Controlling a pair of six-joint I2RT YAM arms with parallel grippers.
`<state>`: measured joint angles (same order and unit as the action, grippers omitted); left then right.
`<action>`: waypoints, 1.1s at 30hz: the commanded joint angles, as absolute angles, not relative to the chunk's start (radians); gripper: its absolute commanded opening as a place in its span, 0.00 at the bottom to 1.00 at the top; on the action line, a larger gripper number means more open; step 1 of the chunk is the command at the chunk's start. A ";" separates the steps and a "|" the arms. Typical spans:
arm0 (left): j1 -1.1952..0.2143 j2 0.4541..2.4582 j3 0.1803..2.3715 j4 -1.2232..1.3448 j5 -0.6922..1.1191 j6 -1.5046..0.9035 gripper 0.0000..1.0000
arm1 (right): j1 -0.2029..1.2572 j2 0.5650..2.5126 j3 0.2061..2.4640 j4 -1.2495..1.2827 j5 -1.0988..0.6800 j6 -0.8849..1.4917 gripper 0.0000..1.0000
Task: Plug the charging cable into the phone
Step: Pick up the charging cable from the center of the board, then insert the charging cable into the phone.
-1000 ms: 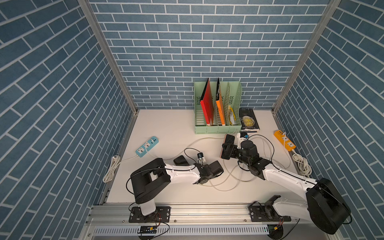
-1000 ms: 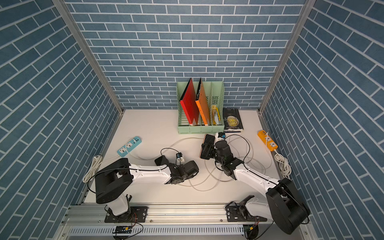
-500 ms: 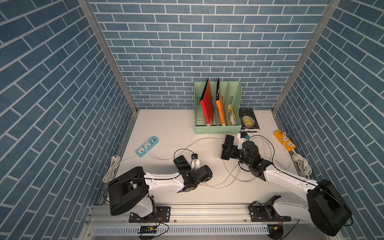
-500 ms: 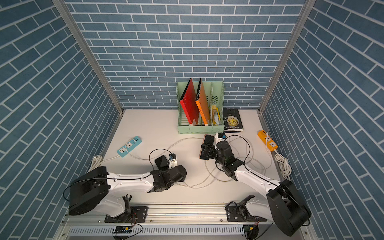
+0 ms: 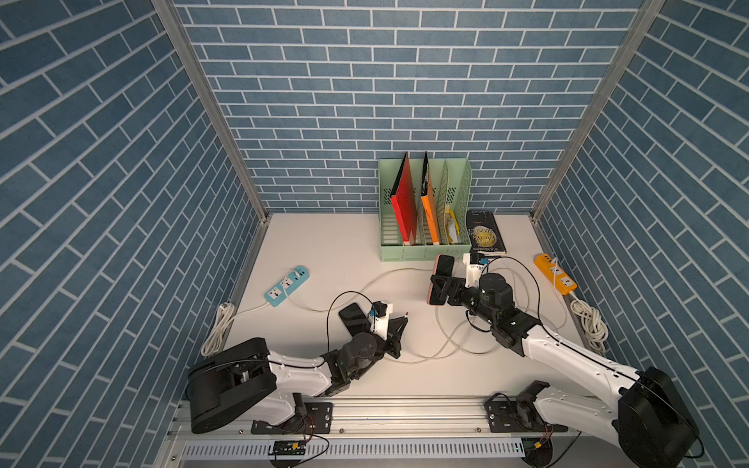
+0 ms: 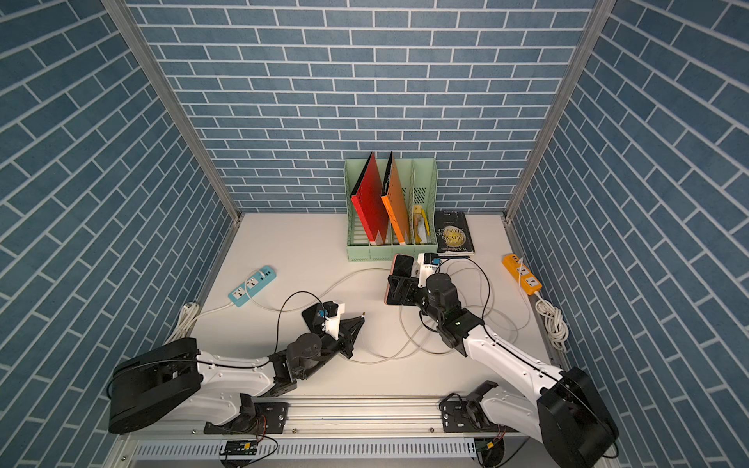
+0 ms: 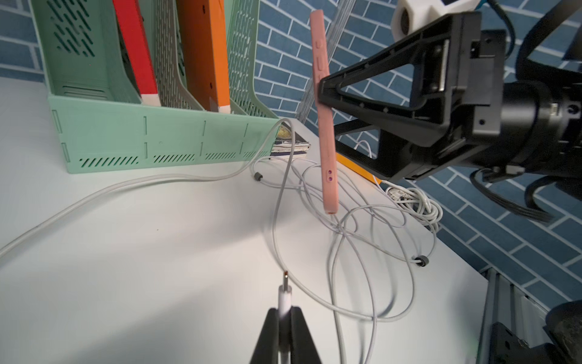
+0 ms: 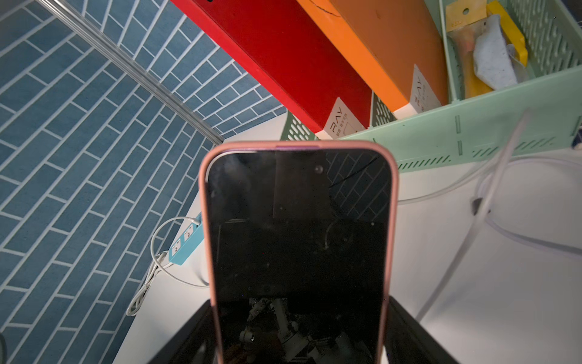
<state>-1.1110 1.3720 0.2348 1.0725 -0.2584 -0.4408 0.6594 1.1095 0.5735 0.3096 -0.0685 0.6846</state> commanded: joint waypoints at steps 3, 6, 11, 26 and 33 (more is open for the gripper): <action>-1.101 1.495 0.171 1.443 -0.178 -0.371 0.00 | 0.727 1.086 0.619 0.343 -0.006 0.623 0.20; -1.089 1.596 0.170 1.544 -0.126 -0.383 0.00 | 0.764 1.108 0.635 0.333 0.032 0.621 0.20; -1.065 1.640 0.142 1.624 -0.085 -0.415 0.00 | 0.810 1.139 0.656 0.309 0.101 0.625 0.20; -1.017 1.692 0.143 1.668 -0.041 -0.480 0.00 | 0.949 1.205 0.707 0.303 0.348 0.721 0.21; -1.011 1.698 0.151 1.654 -0.035 -0.490 0.00 | 0.989 1.218 0.729 0.305 0.397 0.713 0.21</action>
<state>-1.0183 1.6840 0.1410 1.6192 -0.0463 -0.4828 0.9783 1.2148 0.6807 0.2584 0.3401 0.6941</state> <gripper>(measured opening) 0.094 0.792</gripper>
